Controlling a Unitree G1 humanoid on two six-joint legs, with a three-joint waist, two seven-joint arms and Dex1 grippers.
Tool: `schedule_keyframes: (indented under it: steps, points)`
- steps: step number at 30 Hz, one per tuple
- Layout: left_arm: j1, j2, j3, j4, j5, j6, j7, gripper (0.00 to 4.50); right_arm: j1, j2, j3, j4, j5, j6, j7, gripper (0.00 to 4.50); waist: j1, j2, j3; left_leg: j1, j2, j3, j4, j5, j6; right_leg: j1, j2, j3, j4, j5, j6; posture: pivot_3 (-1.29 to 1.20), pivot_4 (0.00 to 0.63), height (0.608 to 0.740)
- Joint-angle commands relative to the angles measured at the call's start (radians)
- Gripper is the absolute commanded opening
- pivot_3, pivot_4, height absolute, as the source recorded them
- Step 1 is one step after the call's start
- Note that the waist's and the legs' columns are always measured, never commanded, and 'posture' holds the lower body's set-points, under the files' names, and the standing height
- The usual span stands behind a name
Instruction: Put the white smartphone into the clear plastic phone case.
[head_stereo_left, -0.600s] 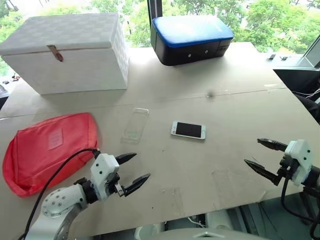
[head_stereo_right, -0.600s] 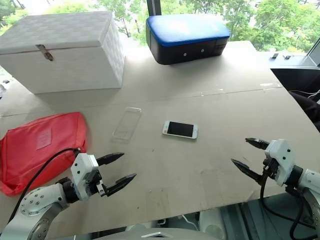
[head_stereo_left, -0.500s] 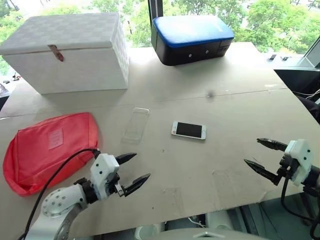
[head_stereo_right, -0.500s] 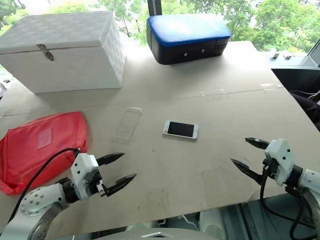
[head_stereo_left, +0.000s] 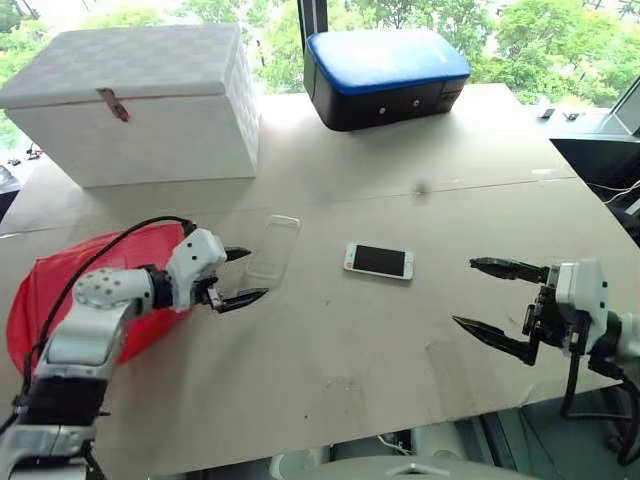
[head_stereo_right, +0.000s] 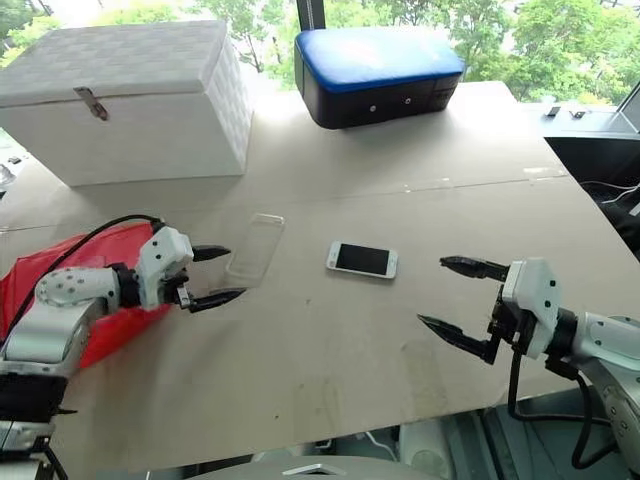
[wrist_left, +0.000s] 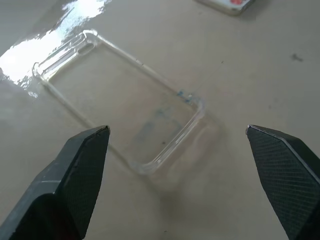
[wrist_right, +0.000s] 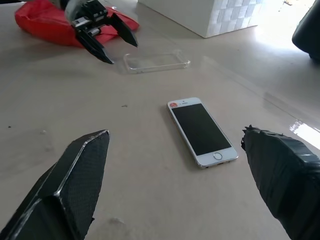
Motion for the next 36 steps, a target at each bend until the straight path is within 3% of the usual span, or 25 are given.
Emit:
schedule_keyframes:
  steps: [1, 4, 6, 7, 9, 12, 17, 21, 24, 27, 32, 33, 36]
  points:
    - [-0.11, 0.005, -0.075, 0.148, 0.074, -0.103, -0.099, 4.44, 0.013, -0.005, -0.008, -0.046, 0.009, -0.013, 0.003, 4.5, 0.0, 0.0, 0.0, 0.0, 0.0, 0.0, 0.0, 0.0, 0.0, 0.0, 0.0, 0.0, 0.0, 0.0, 0.0, 0.0, 0.15, 0.734]
    - [-0.207, -0.023, -0.134, 0.256, 0.118, -0.152, -0.15, 3.62, 0.028, 0.002, -0.002, -0.062, -0.006, -0.023, -0.01, 4.5, 0.003, 0.0, 0.0, 0.0, 0.0, 0.0, 0.0, 0.0, 0.0, 0.0, 0.0, 0.0, 0.0, 0.0, 0.0, 0.0, 0.15, 0.734]
    - [-0.243, -0.038, -0.152, 0.288, 0.121, -0.154, -0.187, 2.59, 0.039, 0.005, -0.002, -0.074, -0.009, -0.023, -0.017, 4.5, 0.001, 0.0, 0.0, 0.0, 0.0, 0.001, 0.001, 0.0, 0.0, 0.0, 0.0, 0.0, 0.001, 0.0, 0.0, 0.0, 0.15, 0.734]
    - [-0.254, -0.044, -0.158, 0.294, 0.121, -0.154, -0.204, 2.35, 0.048, 0.007, -0.004, -0.083, -0.012, -0.022, -0.024, 4.5, 0.0, 0.0, 0.0, 0.0, 0.0, 0.001, 0.001, 0.0, 0.0, 0.0, 0.0, 0.0, 0.001, 0.0, 0.001, 0.0, 0.15, 0.734]
    - [-0.264, -0.054, -0.161, 0.29, 0.111, -0.12, -0.218, 1.43, 0.065, 0.012, -0.008, -0.101, -0.016, -0.02, -0.041, 4.5, -0.003, -0.001, 0.0, 0.0, 0.0, 0.001, 0.001, 0.0, 0.0, 0.0, 0.0, 0.001, 0.001, 0.0, 0.001, 0.0, 0.15, 0.734]
    - [-0.243, -0.053, -0.148, 0.234, 0.077, 0.009, -0.214, 0.02, 0.088, 0.018, 0.008, -0.112, -0.058, -0.032, -0.063, 4.5, -0.005, 0.0, 0.0, 0.0, 0.0, 0.001, 0.001, 0.0, 0.0, 0.0, 0.0, 0.001, 0.001, 0.0, 0.001, 0.0, 0.15, 0.734]
    - [-0.145, -0.038, -0.096, -0.048, -0.058, 0.452, -0.12, 0.02, 0.089, 0.018, 0.047, -0.106, -0.091, -0.031, -0.075, 4.5, -0.005, -0.001, 0.0, 0.0, 0.001, 0.0, 0.002, 0.0, 0.001, 0.0, 0.0, 0.002, 0.001, 0.0, 0.001, 0.0, 0.15, 0.734]
    - [-0.169, -0.148, -0.017, -0.351, -0.206, 0.942, 0.145, 0.02, 0.048, 0.014, 0.073, -0.086, -0.092, -0.013, -0.078, 4.5, 0.002, -0.001, 0.001, -0.001, 0.0, -0.001, 0.003, 0.0, 0.001, 0.0, -0.001, 0.001, 0.002, 0.0, 0.001, 0.0, 0.15, 0.734]
    - [-0.192, -0.232, -0.018, -0.465, -0.226, 1.097, 0.286, 0.02, 0.027, 0.009, 0.097, -0.072, -0.098, -0.01, -0.069, 4.5, 0.006, -0.002, 0.001, -0.001, 0.0, -0.004, 0.006, 0.0, 0.0, 0.002, 0.0, 0.0, 0.002, 0.0, 0.001, 0.0, 0.15, 0.734]
    - [-0.168, -0.255, -0.041, -0.525, -0.261, 1.124, 0.309, 0.73, 0.012, 0.004, 0.111, -0.068, -0.096, -0.008, -0.06, 4.5, -0.005, -0.002, 0.001, -0.001, 0.0, -0.004, 0.006, 0.0, 0.0, 0.002, 0.001, 0.0, 0.003, 0.0, 0.001, 0.0, 0.15, 0.734]
    - [-0.12, -0.209, -0.066, -0.522, -0.23, 0.865, 0.232, 3.06, 0.016, -0.011, 0.115, -0.064, -0.091, -0.004, -0.042, 4.5, -0.004, -0.002, 0.001, 0.0, 0.0, -0.003, 0.005, 0.0, -0.001, 0.001, 0.002, 0.003, 0.003, 0.0, 0.001, 0.0, 0.15, 0.734]
    - [-0.12, -0.182, -0.054, -0.511, -0.241, 0.802, 0.168, 3.81, 0.025, -0.012, 0.109, -0.068, -0.086, -0.003, -0.039, 4.5, -0.001, -0.002, 0.001, 0.0, 0.0, -0.003, 0.005, 0.0, -0.001, 0.001, 0.002, 0.002, 0.003, 0.0, 0.001, 0.0, 0.15, 0.734]
    - [-0.182, -0.043, -0.091, -0.33, -0.17, 0.474, -0.122, 4.0, 0.057, -0.008, 0.098, -0.091, -0.074, -0.002, -0.039, 4.5, 0.003, -0.002, 0.001, 0.0, 0.0, -0.003, 0.005, 0.0, -0.001, 0.001, 0.001, 0.002, 0.002, -0.002, -0.004, 0.0, 0.15, 0.734]
